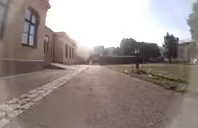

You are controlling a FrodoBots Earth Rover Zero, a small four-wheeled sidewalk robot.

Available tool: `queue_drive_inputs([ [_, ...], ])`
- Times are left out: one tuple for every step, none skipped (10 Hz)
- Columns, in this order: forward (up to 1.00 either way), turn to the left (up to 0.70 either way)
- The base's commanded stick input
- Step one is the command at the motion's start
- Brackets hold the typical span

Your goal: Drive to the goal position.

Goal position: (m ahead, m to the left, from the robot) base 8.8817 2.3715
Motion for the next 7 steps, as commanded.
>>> queue_drive_inputs([
  [0.44, 0.02],
  [0.44, 0.02],
  [0.44, 0.02],
  [0.44, 0.02],
  [0.44, 0.02],
  [0.44, 0.02],
  [0.44, 0.02],
])
